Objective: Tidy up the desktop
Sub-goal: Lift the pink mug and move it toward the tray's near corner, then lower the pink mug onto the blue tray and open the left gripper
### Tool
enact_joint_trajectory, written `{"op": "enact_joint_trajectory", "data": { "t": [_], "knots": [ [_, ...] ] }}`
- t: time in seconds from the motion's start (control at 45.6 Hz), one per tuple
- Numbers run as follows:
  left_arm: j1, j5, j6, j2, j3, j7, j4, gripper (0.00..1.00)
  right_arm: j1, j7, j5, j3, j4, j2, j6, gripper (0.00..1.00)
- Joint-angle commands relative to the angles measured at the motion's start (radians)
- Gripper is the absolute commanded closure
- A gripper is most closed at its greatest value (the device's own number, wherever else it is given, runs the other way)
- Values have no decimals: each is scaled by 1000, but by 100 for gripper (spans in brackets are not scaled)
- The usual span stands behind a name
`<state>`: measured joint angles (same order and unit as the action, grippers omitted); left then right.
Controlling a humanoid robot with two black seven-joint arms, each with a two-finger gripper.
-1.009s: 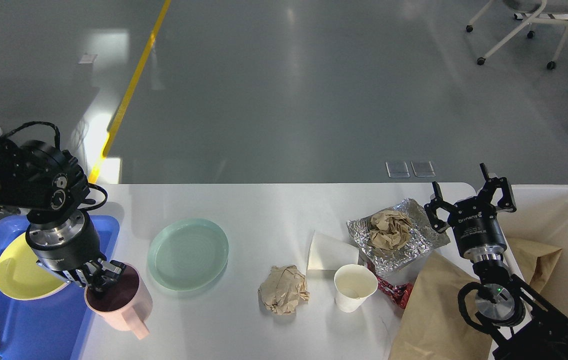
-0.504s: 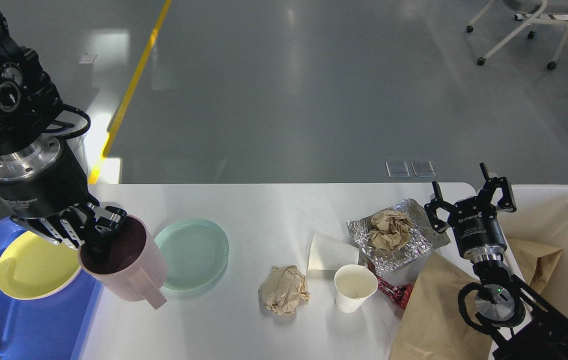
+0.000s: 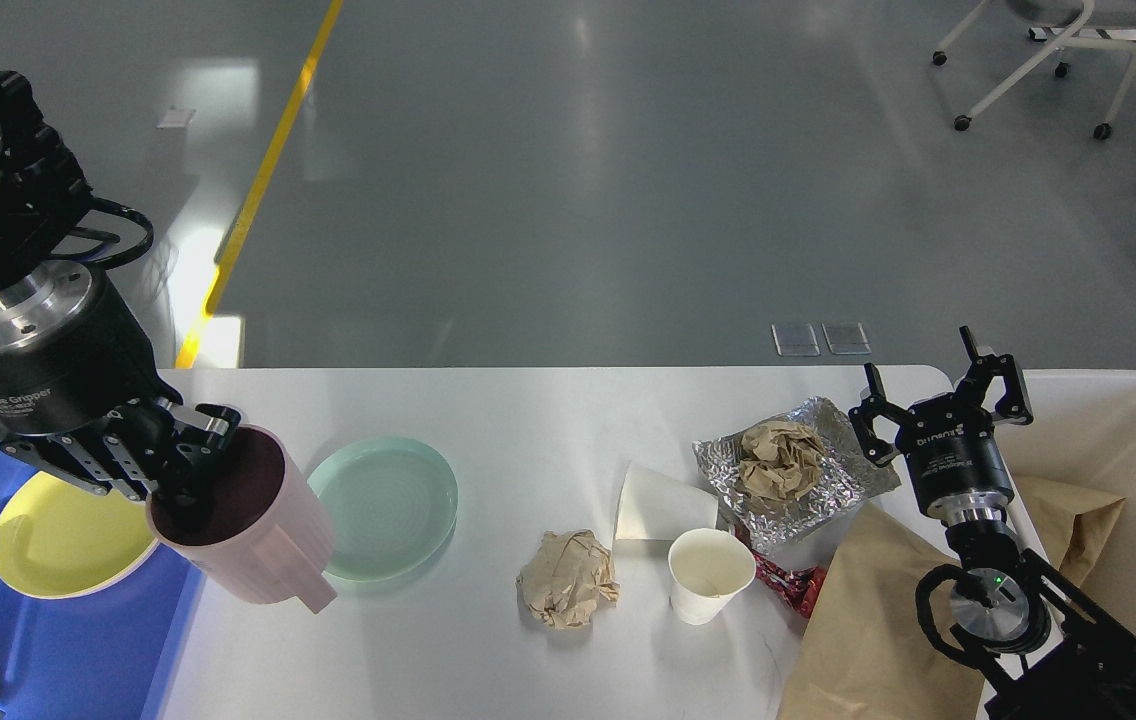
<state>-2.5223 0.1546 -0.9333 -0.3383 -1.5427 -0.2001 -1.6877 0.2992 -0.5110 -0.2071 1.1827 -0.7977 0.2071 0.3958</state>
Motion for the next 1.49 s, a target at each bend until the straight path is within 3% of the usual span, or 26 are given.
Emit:
{"op": "enact_joint_trajectory", "data": {
  "t": [0.0, 0.373, 0.548, 0.877, 1.14, 1.469],
  "knots": [
    [71, 32, 2, -79, -28, 5, 49, 100, 0, 0, 0, 0, -1, 0, 0, 0],
    [422, 207, 13, -398, -14, 4, 334, 98, 0, 0, 0, 0, -1, 0, 0, 0],
    [686, 215, 48, -430, 56, -1, 493, 98, 0, 0, 0, 0, -1, 0, 0, 0],
    [996, 270, 145, -484, 245, -7, 669, 98, 0, 0, 0, 0, -1, 0, 0, 0],
    [1123, 272, 246, -489, 320, -13, 695, 98, 0, 0, 0, 0, 0, 0, 0, 0],
    [1185, 275, 327, -490, 329, -13, 695, 97, 0, -1, 0, 0, 0, 0, 0, 0]
  ]
}}
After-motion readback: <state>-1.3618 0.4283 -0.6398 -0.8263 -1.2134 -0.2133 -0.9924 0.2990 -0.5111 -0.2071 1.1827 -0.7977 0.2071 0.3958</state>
